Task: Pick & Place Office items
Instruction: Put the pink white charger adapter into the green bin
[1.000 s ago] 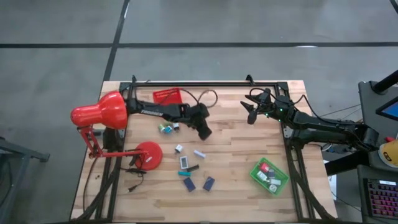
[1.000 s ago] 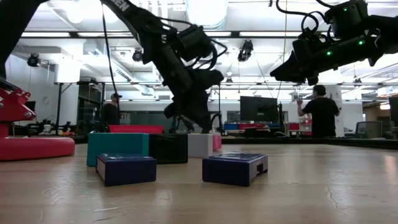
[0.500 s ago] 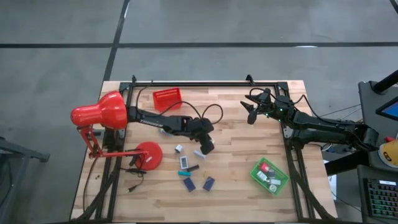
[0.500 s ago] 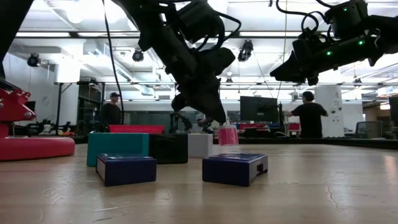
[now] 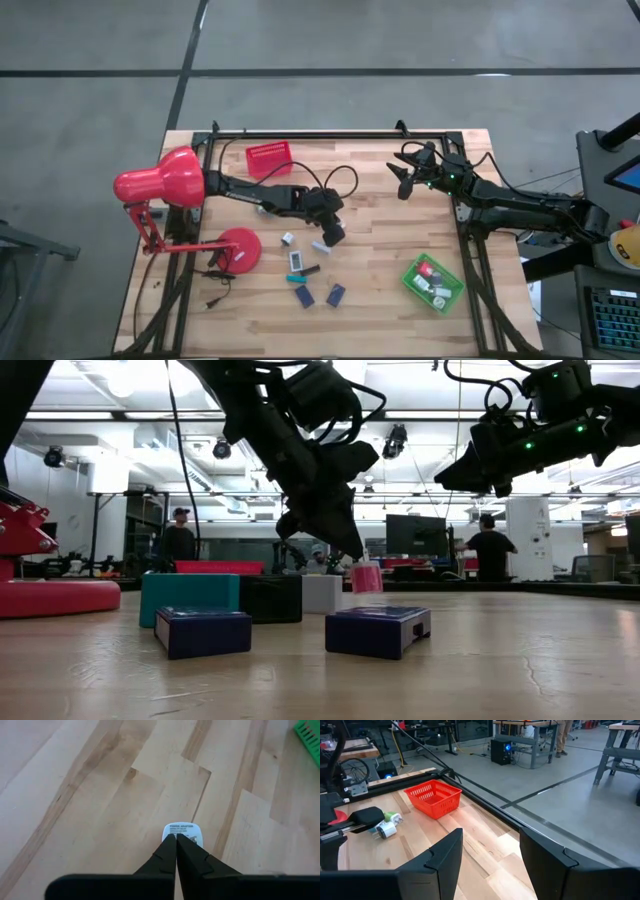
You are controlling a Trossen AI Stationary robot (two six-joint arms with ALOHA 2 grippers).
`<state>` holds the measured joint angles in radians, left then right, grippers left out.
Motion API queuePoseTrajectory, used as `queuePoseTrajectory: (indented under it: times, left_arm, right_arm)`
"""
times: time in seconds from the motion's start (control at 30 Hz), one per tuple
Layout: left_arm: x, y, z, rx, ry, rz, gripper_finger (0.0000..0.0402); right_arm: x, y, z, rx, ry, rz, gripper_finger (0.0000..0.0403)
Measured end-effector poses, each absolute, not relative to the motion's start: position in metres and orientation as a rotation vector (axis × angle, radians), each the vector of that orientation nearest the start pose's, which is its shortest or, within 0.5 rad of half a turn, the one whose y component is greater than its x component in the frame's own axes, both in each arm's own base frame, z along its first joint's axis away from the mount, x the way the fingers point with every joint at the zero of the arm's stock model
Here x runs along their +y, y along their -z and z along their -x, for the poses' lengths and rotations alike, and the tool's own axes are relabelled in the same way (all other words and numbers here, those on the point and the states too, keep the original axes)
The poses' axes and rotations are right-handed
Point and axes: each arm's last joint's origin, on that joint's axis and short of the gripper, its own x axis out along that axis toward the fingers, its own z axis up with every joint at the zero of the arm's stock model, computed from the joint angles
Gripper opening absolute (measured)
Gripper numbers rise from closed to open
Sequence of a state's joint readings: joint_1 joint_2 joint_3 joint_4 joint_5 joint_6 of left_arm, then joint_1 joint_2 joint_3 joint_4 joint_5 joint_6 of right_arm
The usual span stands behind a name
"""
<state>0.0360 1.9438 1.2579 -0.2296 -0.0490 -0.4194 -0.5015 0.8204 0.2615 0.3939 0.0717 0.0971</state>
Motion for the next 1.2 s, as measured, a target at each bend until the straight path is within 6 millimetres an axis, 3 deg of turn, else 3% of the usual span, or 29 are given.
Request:
queuePoseTrajectory:
  times: [0.57,1.2]
  left_arm:
    - [0.023,-0.158,-0.394,0.975,-0.296,0.363,0.0003]
    - [0.03,-0.157,-0.392,0.998,-0.303,0.376,0.0023]
  right_arm:
    - [-0.086,-0.202,-0.152,0.136,0.58,-0.13,0.0189]
    - [-0.086,-0.202,-0.152,0.136,0.58,-0.13,0.0189]
